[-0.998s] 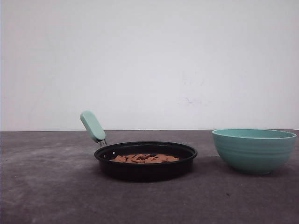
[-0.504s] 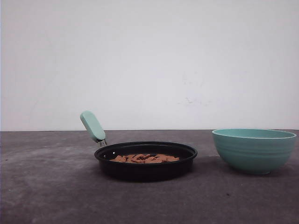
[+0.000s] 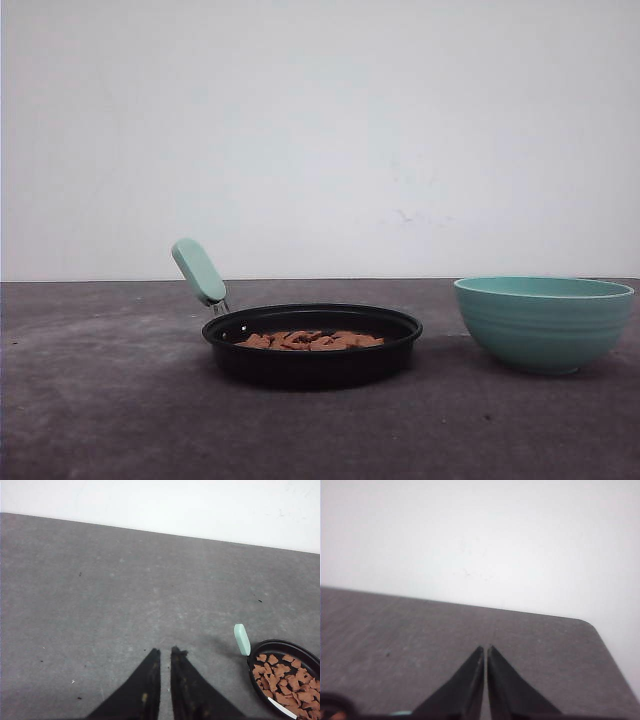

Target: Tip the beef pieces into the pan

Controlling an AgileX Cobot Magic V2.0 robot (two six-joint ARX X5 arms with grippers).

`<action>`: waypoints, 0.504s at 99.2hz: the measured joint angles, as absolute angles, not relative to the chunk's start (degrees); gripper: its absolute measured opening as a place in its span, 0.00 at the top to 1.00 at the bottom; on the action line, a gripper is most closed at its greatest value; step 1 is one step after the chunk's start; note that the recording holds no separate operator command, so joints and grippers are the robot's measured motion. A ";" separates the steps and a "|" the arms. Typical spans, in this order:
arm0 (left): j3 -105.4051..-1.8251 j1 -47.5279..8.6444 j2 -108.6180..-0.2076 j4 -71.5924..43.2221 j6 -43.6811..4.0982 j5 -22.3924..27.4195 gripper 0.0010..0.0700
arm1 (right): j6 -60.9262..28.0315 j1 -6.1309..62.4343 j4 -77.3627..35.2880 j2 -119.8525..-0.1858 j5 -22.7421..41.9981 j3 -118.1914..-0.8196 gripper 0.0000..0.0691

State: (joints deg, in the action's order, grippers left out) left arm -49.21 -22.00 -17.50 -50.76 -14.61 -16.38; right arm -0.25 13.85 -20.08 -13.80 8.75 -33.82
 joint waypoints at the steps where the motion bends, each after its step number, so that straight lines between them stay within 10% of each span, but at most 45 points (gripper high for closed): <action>1: -49.21 -22.00 -17.50 -50.76 -14.61 -16.38 1.00 | -0.03 13.56 -18.90 -13.41 8.75 -32.49 0.99; 50: -49.21 -22.00 -17.50 -50.78 -14.61 -16.36 1.00 | 7.25 7.09 -7.22 -0.21 3.62 -1.72 0.99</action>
